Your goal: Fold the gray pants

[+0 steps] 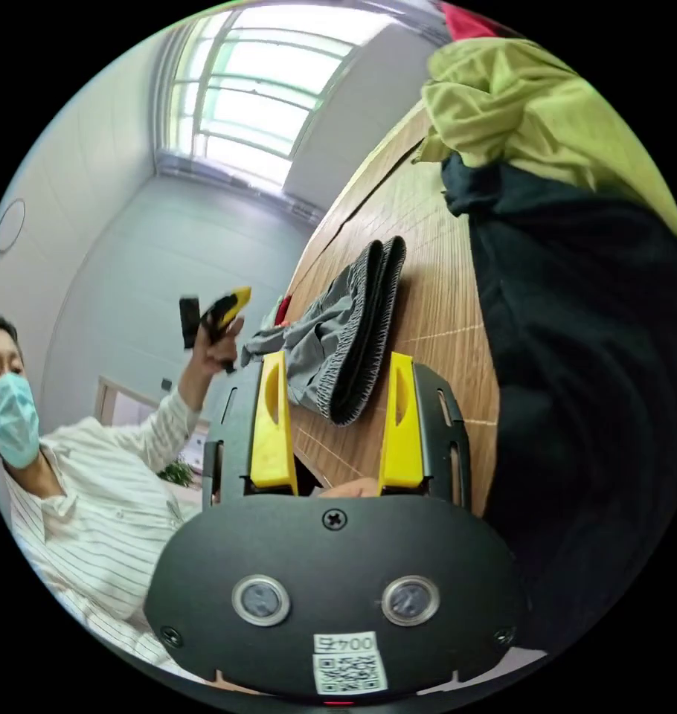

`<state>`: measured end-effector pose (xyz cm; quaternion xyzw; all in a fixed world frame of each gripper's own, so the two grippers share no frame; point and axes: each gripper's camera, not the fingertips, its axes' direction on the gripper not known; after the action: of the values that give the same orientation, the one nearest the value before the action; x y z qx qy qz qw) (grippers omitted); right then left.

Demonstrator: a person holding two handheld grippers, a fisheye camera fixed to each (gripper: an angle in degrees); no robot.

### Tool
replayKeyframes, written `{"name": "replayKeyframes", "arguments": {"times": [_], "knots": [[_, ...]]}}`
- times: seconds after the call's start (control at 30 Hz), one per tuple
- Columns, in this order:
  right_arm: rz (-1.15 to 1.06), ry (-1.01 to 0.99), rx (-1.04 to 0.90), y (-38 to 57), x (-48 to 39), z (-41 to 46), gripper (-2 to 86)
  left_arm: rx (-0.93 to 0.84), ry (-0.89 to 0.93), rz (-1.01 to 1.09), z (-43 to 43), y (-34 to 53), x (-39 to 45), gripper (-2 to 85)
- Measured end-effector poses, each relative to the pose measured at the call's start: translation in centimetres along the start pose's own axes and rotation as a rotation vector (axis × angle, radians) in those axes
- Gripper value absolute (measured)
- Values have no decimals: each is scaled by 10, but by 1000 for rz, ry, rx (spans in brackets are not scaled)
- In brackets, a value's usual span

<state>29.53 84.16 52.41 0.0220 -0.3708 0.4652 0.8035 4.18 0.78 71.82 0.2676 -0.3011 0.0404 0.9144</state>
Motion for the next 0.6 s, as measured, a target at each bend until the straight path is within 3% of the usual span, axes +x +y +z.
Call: {"name": "replayKeyframes", "arguments": {"times": [0.1,0.27,0.4,0.6], "knots": [[32,85,13,6,-7,17,168,86,9,-164,-61,87,-43,5],[68,63,-25,3,-21,52,153,161,-38,-344,-131,200,-95,3],[91,151,-63,-6,-37,86,77,160,-65,-390,-153,237,-109,2],[74,230,-90,-16,-68,76,61,125,-96,-400,-167,260,-102,1]]}}
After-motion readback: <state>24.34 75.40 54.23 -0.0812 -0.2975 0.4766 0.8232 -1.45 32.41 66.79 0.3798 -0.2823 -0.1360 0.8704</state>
